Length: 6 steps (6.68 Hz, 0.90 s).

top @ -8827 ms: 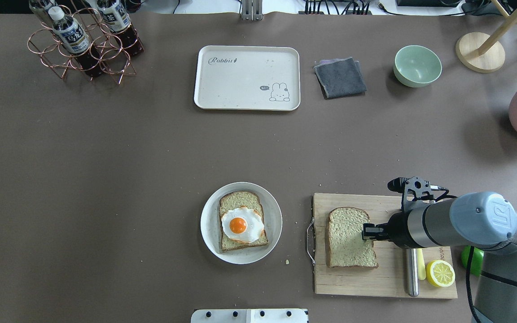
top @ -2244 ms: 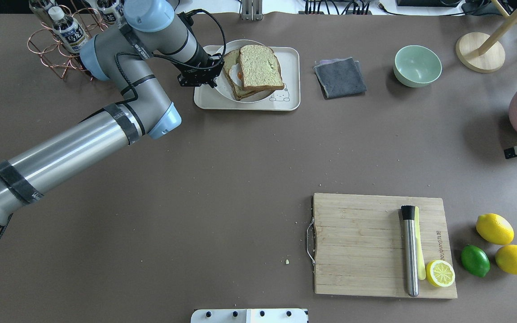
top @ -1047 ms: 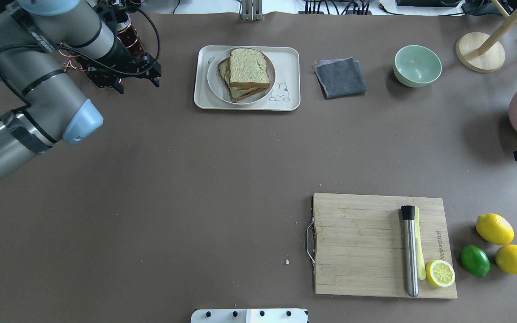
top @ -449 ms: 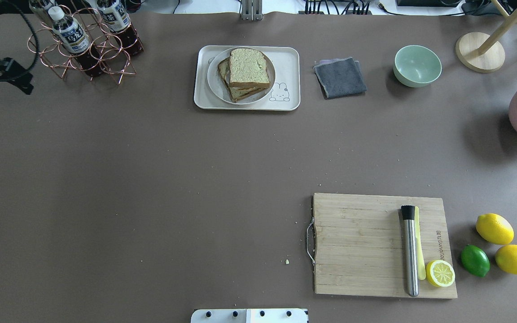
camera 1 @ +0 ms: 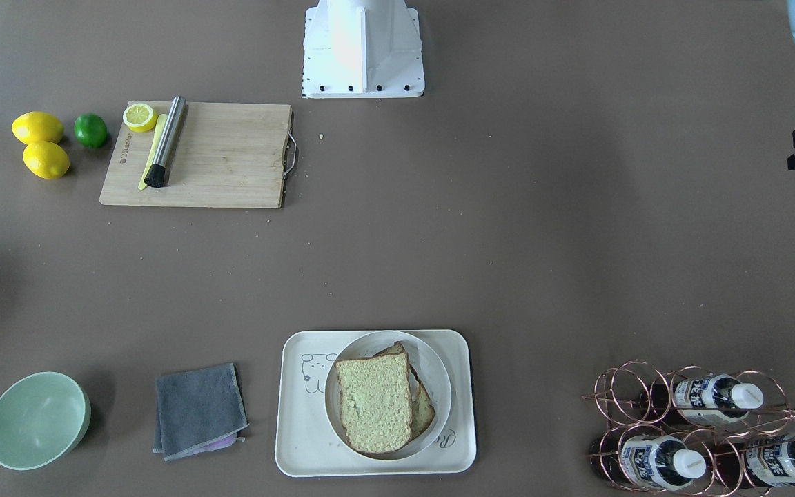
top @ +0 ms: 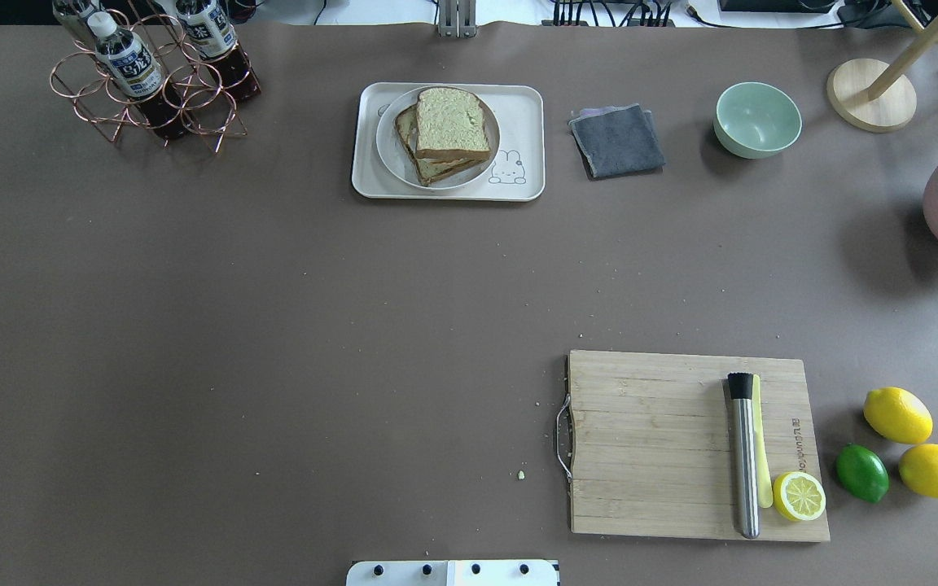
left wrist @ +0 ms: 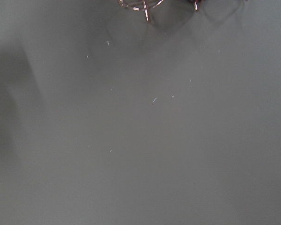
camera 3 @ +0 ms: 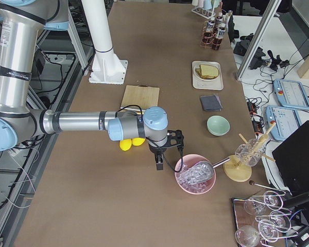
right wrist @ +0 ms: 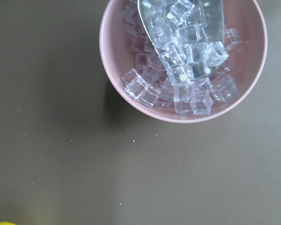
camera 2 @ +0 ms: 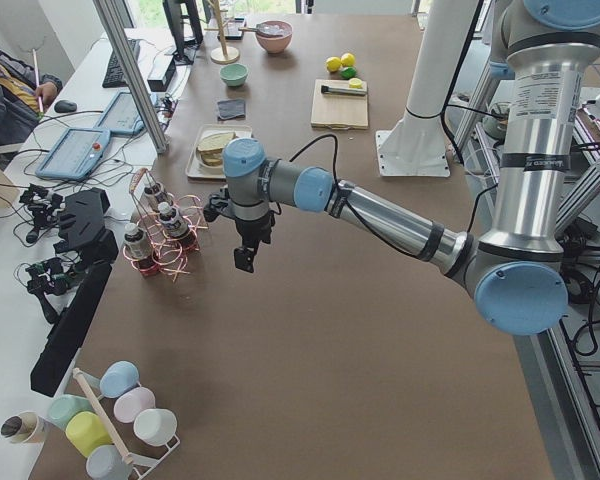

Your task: Make sandwich and place on tray

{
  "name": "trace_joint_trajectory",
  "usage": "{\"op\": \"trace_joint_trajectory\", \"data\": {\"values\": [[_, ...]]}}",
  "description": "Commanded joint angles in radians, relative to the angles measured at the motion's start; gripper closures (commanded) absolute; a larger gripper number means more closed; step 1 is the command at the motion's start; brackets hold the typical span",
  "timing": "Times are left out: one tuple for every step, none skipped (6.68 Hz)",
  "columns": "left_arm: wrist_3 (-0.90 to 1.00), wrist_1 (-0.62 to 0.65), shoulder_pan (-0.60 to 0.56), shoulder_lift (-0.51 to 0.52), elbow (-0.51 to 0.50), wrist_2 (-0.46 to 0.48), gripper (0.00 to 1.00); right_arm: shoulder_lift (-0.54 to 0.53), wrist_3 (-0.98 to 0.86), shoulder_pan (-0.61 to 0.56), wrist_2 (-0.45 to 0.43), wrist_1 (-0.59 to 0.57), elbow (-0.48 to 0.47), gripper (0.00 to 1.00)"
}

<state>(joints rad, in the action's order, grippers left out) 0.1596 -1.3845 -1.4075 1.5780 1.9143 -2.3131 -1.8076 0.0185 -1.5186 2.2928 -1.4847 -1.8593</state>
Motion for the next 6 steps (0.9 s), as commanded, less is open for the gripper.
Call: {"op": "trace_joint_trajectory", "data": {"values": [[0.222,0.004,-0.106,-0.059,-0.046,-0.017,0.02,0.010,-0.048,-0.035,-0.018,-0.063,-0.014,0.00],[0.315,0.007,-0.154,-0.059,-0.064,-0.017,0.02,0.011,-0.048,-0.041,-0.016,-0.063,-0.017,0.00],[0.322,0.005,-0.162,-0.064,-0.066,-0.017,0.02,0.010,-0.049,-0.051,-0.019,-0.060,-0.015,0.00],[0.311,0.008,-0.162,-0.062,-0.092,-0.015,0.02,0.010,-0.048,-0.054,-0.023,-0.063,-0.015,0.00],[0.308,0.007,-0.171,-0.064,-0.100,-0.015,0.02,0.010,-0.046,-0.054,-0.035,-0.065,-0.003,0.00],[0.307,0.007,-0.197,-0.062,-0.094,-0.015,0.02,0.002,-0.051,-0.058,-0.035,-0.062,-0.017,0.00]]}}
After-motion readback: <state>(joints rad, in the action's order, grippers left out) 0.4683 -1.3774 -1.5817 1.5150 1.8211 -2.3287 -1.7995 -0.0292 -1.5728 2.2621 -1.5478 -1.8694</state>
